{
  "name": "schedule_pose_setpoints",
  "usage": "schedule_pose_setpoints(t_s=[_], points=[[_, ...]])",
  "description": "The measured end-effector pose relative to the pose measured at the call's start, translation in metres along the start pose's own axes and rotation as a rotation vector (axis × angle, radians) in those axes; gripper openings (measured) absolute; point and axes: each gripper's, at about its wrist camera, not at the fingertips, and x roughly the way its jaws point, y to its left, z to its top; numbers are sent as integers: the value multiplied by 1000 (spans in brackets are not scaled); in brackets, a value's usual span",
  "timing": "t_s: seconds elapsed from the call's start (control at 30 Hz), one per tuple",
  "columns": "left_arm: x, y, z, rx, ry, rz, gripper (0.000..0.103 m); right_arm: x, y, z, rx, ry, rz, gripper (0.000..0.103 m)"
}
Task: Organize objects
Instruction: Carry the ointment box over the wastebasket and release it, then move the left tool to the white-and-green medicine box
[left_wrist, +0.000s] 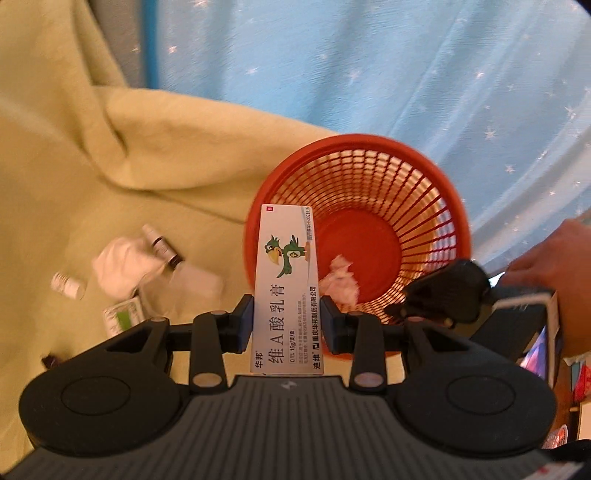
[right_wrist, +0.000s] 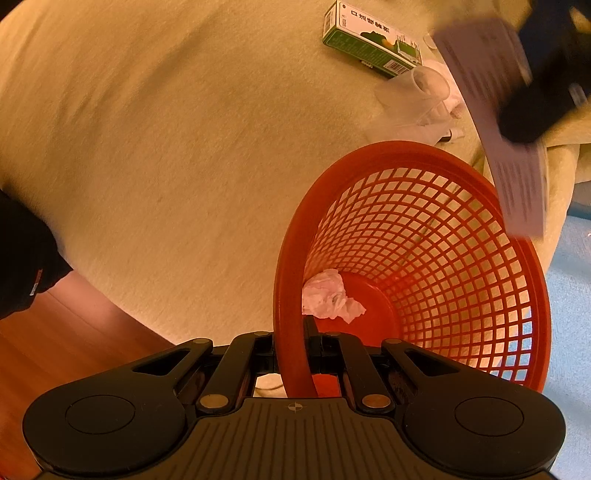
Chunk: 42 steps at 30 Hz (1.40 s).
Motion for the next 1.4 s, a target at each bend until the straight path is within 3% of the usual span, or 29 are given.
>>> schedule_pose_setpoints(t_s=[0.2,0.33,0.53,1.1,1.23,1.4], points=[[14,-17,22,48,-3,-59,32,-1,0,-3,15,-7,1,3],[21,-20,34,-5,-54,-126,35,-2,0,-4,22,-10,4,3],[14,-19,30,-9,-69,-78,35,-2,-1,-6,28,-16,5,3],[-11,42,-35,-163,3,138,35,-2,-1,-8,28,-23,7,3],[-12,56,-51,-192,17,220,40,-2,-2,-8,28,-22,8,3],[-7,75,-64,-232,26,267,48,-2,-4,-7,25,-19,10,3]])
